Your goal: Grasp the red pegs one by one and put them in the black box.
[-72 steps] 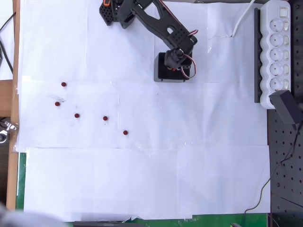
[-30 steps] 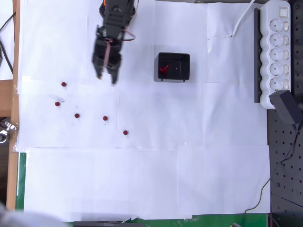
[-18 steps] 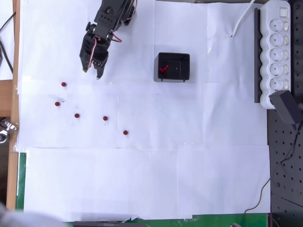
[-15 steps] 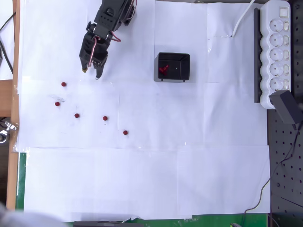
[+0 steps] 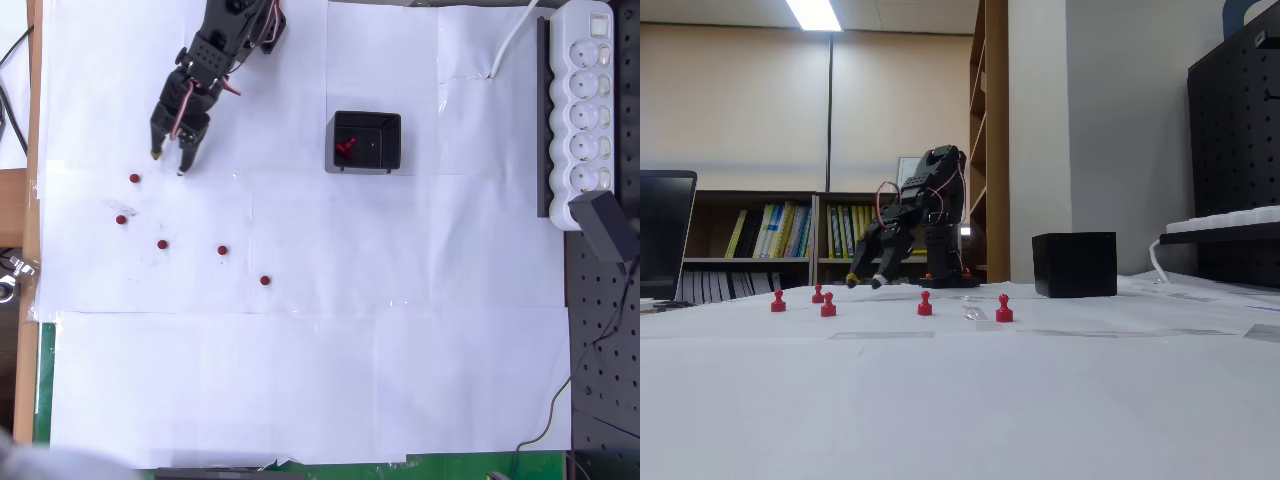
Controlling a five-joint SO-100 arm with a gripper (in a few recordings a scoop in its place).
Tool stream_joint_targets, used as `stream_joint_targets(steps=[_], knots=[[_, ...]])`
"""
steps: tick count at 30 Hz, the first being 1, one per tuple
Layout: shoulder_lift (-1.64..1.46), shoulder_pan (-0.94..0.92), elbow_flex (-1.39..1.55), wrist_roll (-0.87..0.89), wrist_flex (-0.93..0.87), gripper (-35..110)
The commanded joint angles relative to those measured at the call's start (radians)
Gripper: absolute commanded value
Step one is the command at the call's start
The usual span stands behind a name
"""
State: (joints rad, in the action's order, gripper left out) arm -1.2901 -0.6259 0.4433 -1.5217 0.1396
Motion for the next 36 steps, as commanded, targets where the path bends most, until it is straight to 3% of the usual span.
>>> stream_joint_targets(steps=[1, 13, 36], knots=[[-0.084, -0.040, 0.035, -0.025, 0.138, 18], [-0.256, -0.021, 0.075, -0.055, 0.339, 18], [-0.380, -0.023, 0.221, -0.018, 0.354, 17]])
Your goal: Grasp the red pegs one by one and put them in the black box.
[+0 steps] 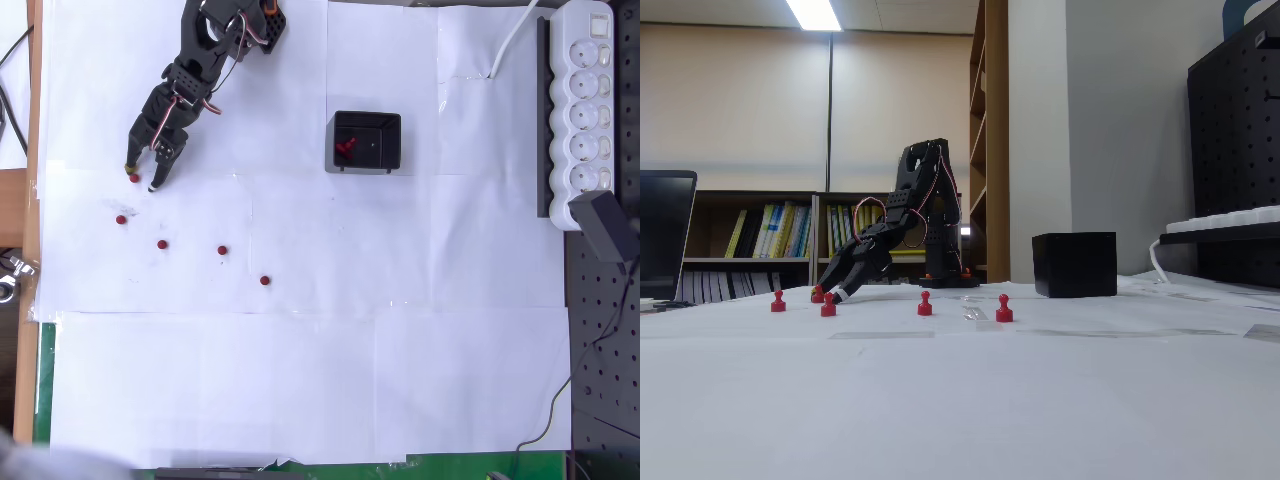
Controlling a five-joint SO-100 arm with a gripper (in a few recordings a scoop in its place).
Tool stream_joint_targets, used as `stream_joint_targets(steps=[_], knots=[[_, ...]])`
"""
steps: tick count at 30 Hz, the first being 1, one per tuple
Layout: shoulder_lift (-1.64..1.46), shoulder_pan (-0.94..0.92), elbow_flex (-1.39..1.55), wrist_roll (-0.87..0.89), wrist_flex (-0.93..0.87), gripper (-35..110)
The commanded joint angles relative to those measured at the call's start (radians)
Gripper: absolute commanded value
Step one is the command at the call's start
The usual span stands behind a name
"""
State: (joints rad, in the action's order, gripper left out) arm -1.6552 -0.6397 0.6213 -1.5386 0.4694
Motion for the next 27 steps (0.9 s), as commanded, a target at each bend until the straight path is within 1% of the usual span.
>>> stream_joint_targets(steps=[1, 11, 15, 20, 23, 27], knots=[[-0.020, -0.011, 0.044, -0.005, 0.031, 17], [-0.034, -0.012, 0.037, 0.000, 0.032, 17], [-0.032, -0.012, 0.026, 0.005, 0.031, 10], [-0.029, -0.012, 0.025, -0.003, 0.028, 7], [-0.029, -0.012, 0.025, -0.005, 0.028, 1], [-0.029, -0.014, 0.025, 0.003, 0.020, 0]])
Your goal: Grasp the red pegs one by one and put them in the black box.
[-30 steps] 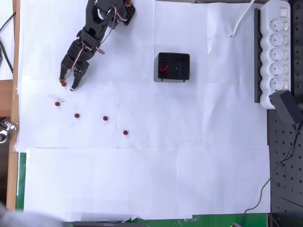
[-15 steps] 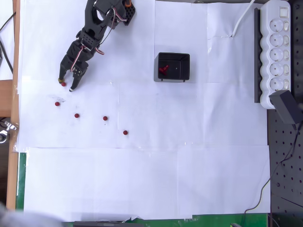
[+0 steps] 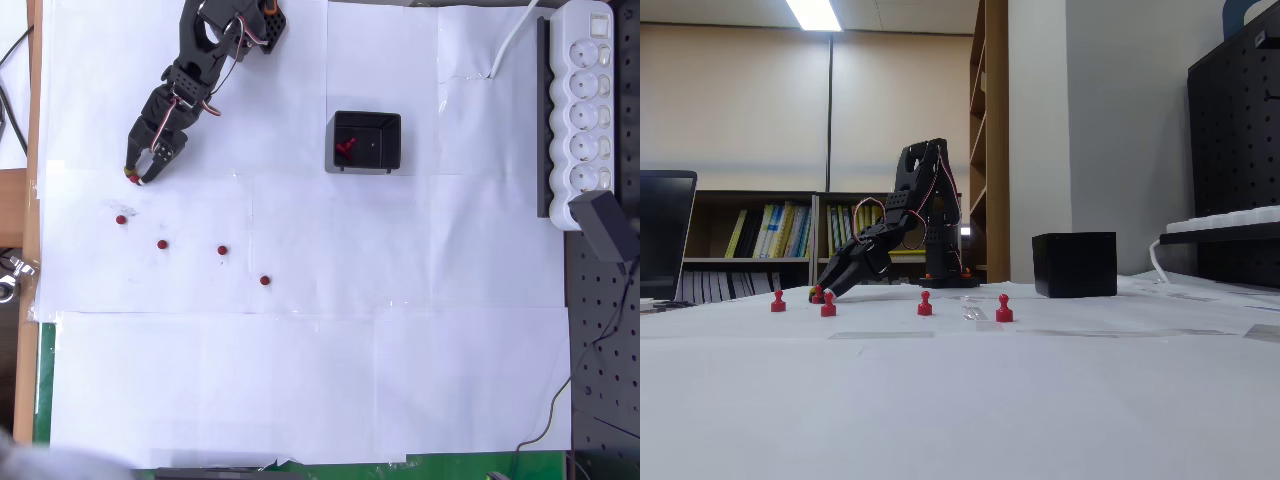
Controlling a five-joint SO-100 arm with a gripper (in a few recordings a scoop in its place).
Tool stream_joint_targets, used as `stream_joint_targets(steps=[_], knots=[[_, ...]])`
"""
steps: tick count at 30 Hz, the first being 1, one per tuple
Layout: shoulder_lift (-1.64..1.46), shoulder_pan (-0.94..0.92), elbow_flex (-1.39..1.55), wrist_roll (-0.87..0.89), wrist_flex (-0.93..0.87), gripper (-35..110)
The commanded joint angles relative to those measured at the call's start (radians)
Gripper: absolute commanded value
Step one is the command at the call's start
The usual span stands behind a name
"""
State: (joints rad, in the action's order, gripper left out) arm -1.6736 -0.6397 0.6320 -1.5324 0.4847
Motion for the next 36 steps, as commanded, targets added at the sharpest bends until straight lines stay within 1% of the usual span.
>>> stream_joint_targets(steps=[1, 4, 5, 7, 9, 12, 15, 19, 22, 24, 26, 31, 36], knots=[[-0.011, -0.014, 0.014, -0.002, 0.005, 0], [0.002, -0.015, 0.014, 0.003, -0.043, 0], [0.026, -0.015, 0.020, 0.011, -0.095, 0], [0.098, -0.011, 0.048, 0.028, -0.272, 0], [0.187, 0.008, 0.100, 0.038, -0.525, 0], [0.313, 0.061, 0.279, 0.026, -1.058, 0], [0.394, 0.153, 0.485, -0.035, -1.502, 0], [0.437, 0.342, 0.804, -0.167, -1.944, 0], [0.434, 0.522, 1.046, -0.279, -2.180, 0], [0.433, 0.666, 1.152, -0.379, -2.267, 0], [0.433, 0.819, 1.201, -0.482, -2.284, 0], [0.396, 1.164, 1.224, -0.701, -2.198, 0], [0.264, 1.362, 1.221, -0.838, -2.095, 0]])
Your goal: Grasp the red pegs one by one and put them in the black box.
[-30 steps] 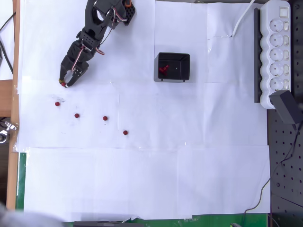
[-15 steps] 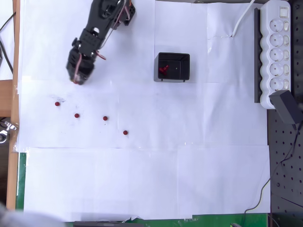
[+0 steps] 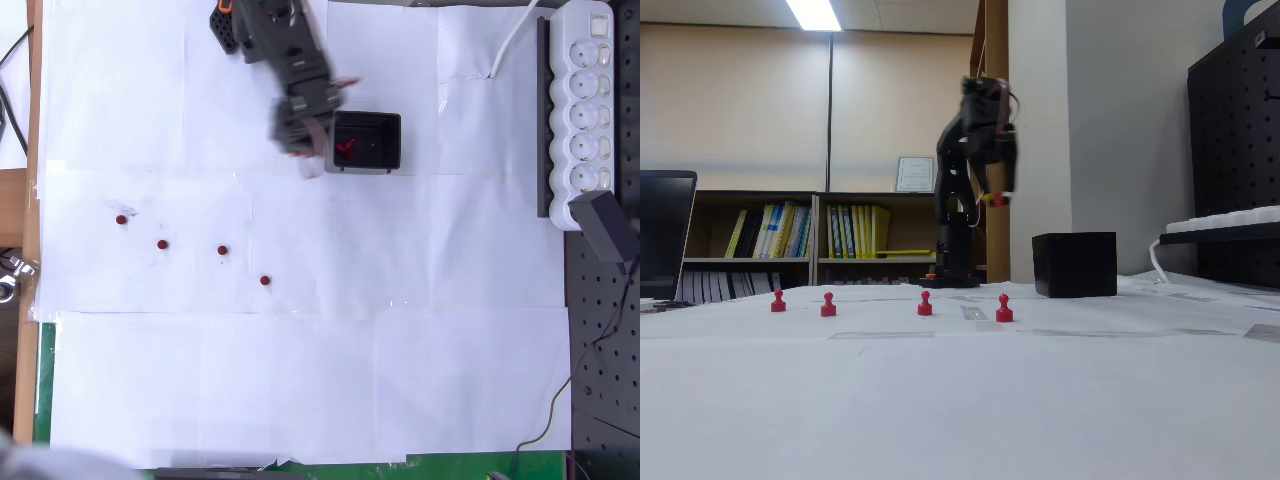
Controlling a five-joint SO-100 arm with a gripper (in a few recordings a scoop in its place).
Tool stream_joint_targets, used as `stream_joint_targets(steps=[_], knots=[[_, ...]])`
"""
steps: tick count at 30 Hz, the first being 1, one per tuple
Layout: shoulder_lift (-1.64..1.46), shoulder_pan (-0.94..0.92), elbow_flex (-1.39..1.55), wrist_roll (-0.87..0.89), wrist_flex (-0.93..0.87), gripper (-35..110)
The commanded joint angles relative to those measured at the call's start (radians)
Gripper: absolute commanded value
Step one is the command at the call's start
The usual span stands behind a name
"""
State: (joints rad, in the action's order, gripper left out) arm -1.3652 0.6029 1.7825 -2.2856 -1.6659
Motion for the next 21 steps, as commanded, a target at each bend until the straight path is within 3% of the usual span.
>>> stream_joint_targets(steps=[1, 12, 21], knots=[[-0.074, 0.146, 0.071, -0.103, 0.077, 0], [-0.202, 0.189, -0.104, -0.156, 0.290, 1], [-0.213, 0.173, -0.176, -0.127, 0.302, 18]])
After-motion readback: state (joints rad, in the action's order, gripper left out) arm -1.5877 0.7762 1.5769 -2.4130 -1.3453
